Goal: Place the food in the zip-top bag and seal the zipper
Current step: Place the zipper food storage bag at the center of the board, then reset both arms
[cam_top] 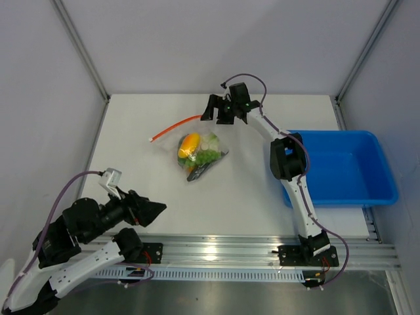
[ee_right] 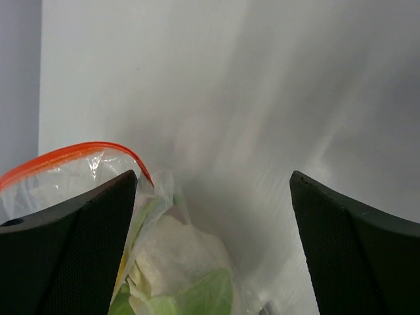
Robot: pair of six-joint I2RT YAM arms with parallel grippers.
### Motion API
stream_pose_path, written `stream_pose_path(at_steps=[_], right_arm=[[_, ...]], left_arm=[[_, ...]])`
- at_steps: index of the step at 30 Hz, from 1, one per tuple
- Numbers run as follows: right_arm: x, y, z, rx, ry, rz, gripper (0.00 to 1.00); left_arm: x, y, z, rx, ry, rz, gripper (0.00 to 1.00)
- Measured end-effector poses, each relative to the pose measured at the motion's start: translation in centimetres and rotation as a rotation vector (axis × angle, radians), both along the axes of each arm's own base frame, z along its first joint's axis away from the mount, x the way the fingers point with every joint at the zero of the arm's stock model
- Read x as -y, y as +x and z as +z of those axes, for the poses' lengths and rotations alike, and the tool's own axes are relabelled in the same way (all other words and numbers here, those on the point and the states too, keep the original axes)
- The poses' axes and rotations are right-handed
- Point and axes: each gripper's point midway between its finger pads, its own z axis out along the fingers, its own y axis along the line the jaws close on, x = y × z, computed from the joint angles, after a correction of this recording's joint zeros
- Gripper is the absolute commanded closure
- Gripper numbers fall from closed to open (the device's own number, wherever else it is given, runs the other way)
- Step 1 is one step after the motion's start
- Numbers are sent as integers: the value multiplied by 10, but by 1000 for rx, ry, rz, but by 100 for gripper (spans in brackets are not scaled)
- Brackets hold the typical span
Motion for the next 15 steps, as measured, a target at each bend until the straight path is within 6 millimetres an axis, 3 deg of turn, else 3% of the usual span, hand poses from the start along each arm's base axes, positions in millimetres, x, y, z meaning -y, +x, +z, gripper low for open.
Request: stream_pose_path(at_steps=[3,6,10,15], right_arm=[[9,-3,0,-1,-52,-13,1],[23,-11,18,5,-111,-32,1],[53,-41,69,48,-180,-91,1],[90,-109,136,151,-225,-162,1]], left_arm=[[4,-1,-5,-10,-9,-16,1],[9,-2,-13,-22,-10,-33,1],[19,-1,-19,-31,-17,-56,1],[39,14,-13,-9,0,-75,0]])
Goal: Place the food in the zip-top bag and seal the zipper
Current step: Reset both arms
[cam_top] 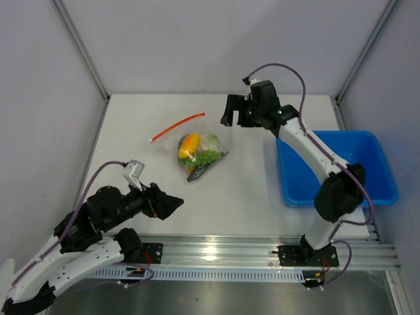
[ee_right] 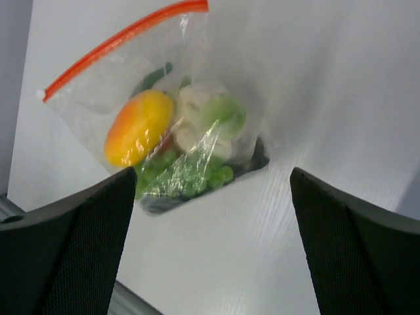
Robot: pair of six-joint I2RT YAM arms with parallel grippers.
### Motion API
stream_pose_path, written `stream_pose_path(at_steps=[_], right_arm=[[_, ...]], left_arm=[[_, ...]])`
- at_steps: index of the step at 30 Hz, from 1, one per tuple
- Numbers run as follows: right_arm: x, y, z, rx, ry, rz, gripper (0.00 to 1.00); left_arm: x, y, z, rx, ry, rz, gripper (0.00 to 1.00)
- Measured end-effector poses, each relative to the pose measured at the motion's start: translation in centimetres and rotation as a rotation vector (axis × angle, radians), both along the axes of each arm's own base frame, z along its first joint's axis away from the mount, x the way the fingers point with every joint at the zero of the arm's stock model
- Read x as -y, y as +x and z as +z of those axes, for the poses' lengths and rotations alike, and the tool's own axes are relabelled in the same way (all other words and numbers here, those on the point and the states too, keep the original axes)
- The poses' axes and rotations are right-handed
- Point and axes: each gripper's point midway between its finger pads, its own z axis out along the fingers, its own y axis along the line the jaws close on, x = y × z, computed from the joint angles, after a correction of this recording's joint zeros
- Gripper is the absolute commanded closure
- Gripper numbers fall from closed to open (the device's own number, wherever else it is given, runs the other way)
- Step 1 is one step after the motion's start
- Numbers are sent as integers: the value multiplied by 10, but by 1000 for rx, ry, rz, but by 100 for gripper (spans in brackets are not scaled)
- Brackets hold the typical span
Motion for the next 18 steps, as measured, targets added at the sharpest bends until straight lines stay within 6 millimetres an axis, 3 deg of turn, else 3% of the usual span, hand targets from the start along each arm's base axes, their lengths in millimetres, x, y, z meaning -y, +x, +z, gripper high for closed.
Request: stream_pose_path(at_steps=[2,5,10,13,18], right_arm=[[11,-34,15,34,-6,-6,1],[20,-76,22,64,-15,3,1],[47,-143,4,50,-54,-6,1],[68,-176,4,59,-30,-31,1],[101,-218,19,148,75,-81,1]], left_arm=[[12,9,2,3,26,-11,1],[36,32,7,-3,43,-35,0],[55,83,2,-41,31,-8,1],[55,107,1,-54,26,22,1],[35,130,22,5,-39,101,0]])
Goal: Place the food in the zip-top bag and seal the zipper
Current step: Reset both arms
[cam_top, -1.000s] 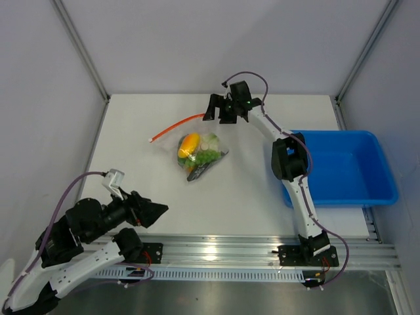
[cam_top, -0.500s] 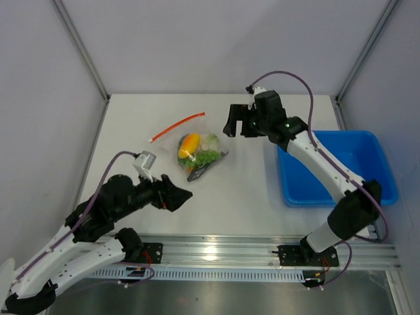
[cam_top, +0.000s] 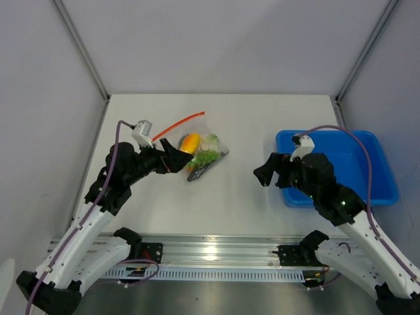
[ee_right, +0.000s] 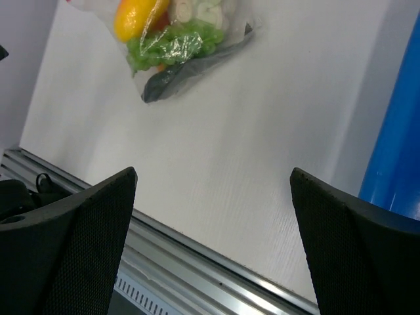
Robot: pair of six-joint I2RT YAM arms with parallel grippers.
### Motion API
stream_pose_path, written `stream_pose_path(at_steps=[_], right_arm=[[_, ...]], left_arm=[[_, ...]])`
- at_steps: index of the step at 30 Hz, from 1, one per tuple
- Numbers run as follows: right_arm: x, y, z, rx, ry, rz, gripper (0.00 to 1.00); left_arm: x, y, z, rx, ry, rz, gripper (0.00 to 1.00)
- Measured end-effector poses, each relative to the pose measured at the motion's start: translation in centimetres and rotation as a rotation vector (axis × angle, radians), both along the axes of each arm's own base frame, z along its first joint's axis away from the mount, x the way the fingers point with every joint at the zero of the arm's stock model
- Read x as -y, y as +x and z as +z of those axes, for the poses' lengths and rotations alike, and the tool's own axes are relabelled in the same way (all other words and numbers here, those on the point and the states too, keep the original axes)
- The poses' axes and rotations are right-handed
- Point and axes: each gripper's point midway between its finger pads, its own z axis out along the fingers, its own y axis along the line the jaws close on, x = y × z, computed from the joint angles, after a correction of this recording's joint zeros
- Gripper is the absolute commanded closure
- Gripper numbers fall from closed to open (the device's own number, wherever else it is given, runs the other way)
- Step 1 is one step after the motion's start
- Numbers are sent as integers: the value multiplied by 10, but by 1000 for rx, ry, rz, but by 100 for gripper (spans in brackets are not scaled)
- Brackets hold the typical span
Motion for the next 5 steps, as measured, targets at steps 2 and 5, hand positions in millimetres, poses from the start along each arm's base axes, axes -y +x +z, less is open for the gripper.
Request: stream_pose_path(at_steps=[2,5], right_arm=[[9,-14,-1,24,40,-8,1],[14,-29,-6,47,91,2,0]], left_arm=[[-7,-2,11,46,-30,12,1],[-11,-22,23,129,-85,-14,1]])
